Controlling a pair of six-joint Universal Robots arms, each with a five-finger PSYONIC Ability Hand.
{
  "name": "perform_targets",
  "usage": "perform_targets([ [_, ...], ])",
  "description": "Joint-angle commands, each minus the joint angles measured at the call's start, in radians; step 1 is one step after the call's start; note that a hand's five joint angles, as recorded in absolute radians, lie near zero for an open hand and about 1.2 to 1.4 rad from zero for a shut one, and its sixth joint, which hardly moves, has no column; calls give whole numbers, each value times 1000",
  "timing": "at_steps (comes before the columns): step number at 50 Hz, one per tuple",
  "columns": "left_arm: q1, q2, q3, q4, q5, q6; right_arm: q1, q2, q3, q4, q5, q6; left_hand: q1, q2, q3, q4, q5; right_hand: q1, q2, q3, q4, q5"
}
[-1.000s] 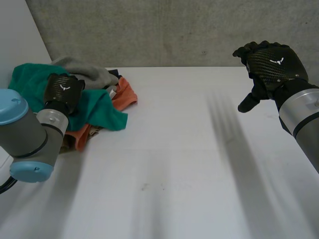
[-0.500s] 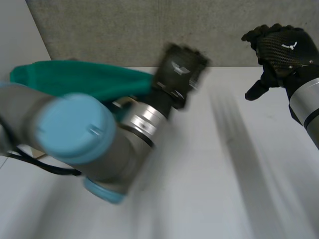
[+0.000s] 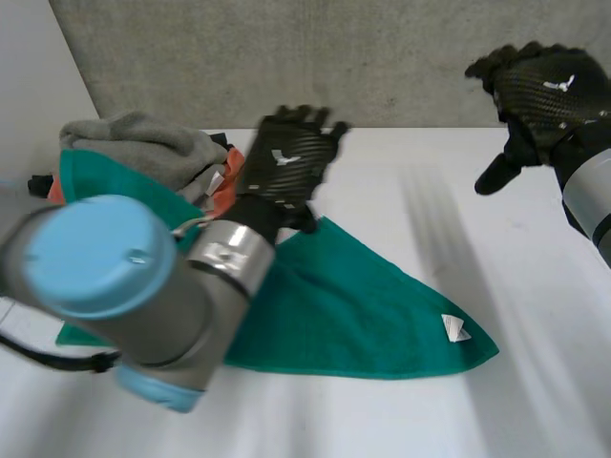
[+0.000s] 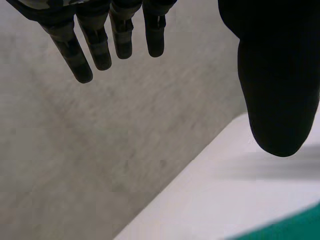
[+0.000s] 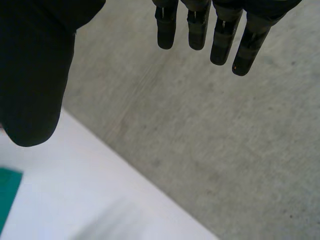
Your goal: Fold the laundry.
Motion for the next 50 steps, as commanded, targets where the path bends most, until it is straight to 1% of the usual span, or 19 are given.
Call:
perform_targets([
  [1, 149, 174, -226, -115, 3, 5, 4, 93, -32, 259, -7, -185, 84, 99, 92, 102, 103, -21, -47, -40, -63, -54],
  [5, 276, 257, -346, -246, 13, 8, 4, 170, -7, 346, -7, -283, 251, 266, 260, 269, 271, -14, -40, -33, -56, -47],
  [7, 319, 272, -378, -283, 15, 12, 1, 195, 34, 329, -27, -324, 290, 305, 298, 307, 309, 82, 57, 64, 40, 50],
  [9, 381, 288, -421, -327, 24, 35, -4, 203, 72, 301, -50, -349, 422, 436, 430, 439, 441, 130, 104, 111, 88, 97],
  [11, 418, 300, -449, -347, 53, 52, -10, 207, 132, 242, -96, -386, 492, 507, 500, 510, 511, 153, 127, 135, 111, 121],
  [12, 448, 312, -478, -364, 96, 76, -10, 209, 152, 217, -114, -400, 516, 531, 524, 533, 535, 153, 127, 135, 111, 121],
  [15, 500, 322, -519, -389, 173, 115, -11, 215, 240, 131, -186, -443, 513, 528, 521, 531, 532, 153, 127, 135, 111, 121],
  [16, 542, 323, -544, -404, 223, 138, -11, 218, 258, 114, -201, -452, 490, 505, 498, 507, 509, 150, 125, 132, 108, 118],
  [17, 557, 323, -552, -407, 239, 146, -16, 221, 289, 87, -227, -465, 478, 493, 486, 496, 497, 150, 125, 132, 108, 118],
  [19, 609, 326, -569, -410, 288, 164, -25, 224, 313, 63, -244, -473, 428, 443, 437, 446, 447, 150, 125, 132, 108, 118],
  [27, 727, 320, -561, -395, 323, 169, -63, 276, 362, 21, -275, -481, 311, 325, 319, 328, 330, 147, 122, 129, 105, 115],
  [31, 769, 311, -555, -375, 335, 166, -65, 299, 373, -33, -271, -483, 302, 317, 310, 319, 321, 150, 125, 132, 108, 118],
  [38, 778, 282, -553, -363, 400, 167, -76, 333, 382, -92, -266, -483, 296, 311, 304, 313, 315, 203, 177, 185, 161, 170],
  [39, 778, 279, -553, -363, 403, 167, -79, 338, 381, -95, -266, -484, 296, 311, 304, 313, 315, 250, 224, 231, 208, 217],
  [42, 777, 273, -552, -356, 406, 167, -83, 350, 373, -116, -265, -484, 296, 311, 304, 313, 315, 630, 605, 612, 588, 598],
  [43, 777, 271, -552, -353, 406, 167, -85, 351, 370, -124, -264, -483, 293, 308, 301, 310, 312, 797, 772, 779, 755, 765],
  [44, 777, 272, -552, -349, 407, 167, -88, 356, 366, -139, -263, -483, 287, 302, 295, 305, 306, 1113, 1087, 1095, 1071, 1080],
  [45, 777, 271, -552, -346, 409, 167, -91, 357, 364, -147, -263, -483, 284, 299, 292, 302, 303, 1199, 1174, 1181, 1157, 1167],
  [50, 771, 269, -553, -320, 414, 167, -142, 371, 341, -191, -263, -464, 278, 293, 286, 296, 297, 1200, 1175, 1182, 1158, 1168],
])
